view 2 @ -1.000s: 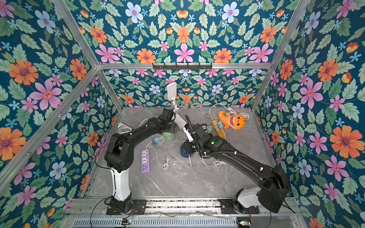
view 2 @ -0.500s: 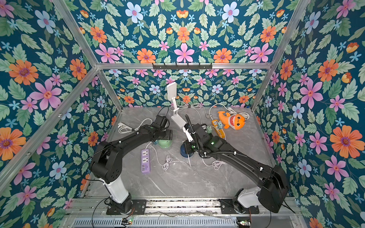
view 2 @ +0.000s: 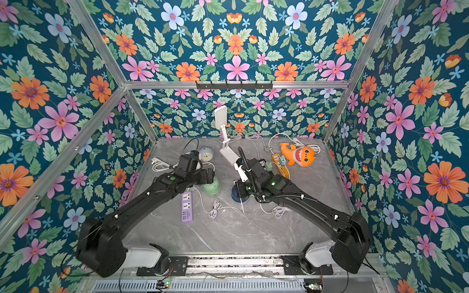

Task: Charge the cordless meat grinders
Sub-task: Move the cordless meat grinder to the center of the board, then pick up the cordless meat grinder at the center of the board.

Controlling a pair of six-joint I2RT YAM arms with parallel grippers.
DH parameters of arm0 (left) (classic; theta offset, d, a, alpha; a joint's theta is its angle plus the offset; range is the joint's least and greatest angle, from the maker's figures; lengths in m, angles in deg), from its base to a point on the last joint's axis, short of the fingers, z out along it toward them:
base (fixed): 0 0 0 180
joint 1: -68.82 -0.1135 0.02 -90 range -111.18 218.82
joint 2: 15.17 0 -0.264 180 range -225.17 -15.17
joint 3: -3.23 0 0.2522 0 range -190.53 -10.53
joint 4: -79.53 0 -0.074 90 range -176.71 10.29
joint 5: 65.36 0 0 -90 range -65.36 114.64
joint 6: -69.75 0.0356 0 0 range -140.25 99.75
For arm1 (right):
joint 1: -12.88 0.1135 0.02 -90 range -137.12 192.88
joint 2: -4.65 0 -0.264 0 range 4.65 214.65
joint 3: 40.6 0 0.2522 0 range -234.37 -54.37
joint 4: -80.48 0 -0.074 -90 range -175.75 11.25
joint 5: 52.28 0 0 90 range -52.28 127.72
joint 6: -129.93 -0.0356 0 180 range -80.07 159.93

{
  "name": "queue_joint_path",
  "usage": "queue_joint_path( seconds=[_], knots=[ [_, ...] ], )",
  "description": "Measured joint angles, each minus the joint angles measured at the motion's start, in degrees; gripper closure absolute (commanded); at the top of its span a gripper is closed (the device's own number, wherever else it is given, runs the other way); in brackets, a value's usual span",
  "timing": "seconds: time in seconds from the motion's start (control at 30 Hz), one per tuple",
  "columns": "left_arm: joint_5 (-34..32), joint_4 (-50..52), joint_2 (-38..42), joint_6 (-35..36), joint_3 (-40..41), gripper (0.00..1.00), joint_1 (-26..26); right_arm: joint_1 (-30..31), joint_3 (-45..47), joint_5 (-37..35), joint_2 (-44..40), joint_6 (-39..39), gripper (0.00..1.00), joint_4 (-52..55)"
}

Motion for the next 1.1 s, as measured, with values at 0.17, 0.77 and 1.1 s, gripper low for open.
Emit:
queue_joint_path(
  seconds=[0.17, 0.77, 1.1],
  knots=[
    [-0.24, -6.75, 15.54, 1.44, 16.72, 0.07, 0.44, 0.04, -2.05, 0.66, 1.25, -0.20, 1.00, 0.35],
    [-11.34, -37.18, 14.95, 2.69, 41.27, 0.16, 11.87, -5.31, -33.33, 10.36, 32.76, 0.26, 1.00, 8.26],
    [-12.33, -53.40, 3.43, 7.28, 43.23, 0.09, 12.52, -7.39, -49.33, 14.71, 48.30, 2.54, 1.00, 13.79]
  ],
)
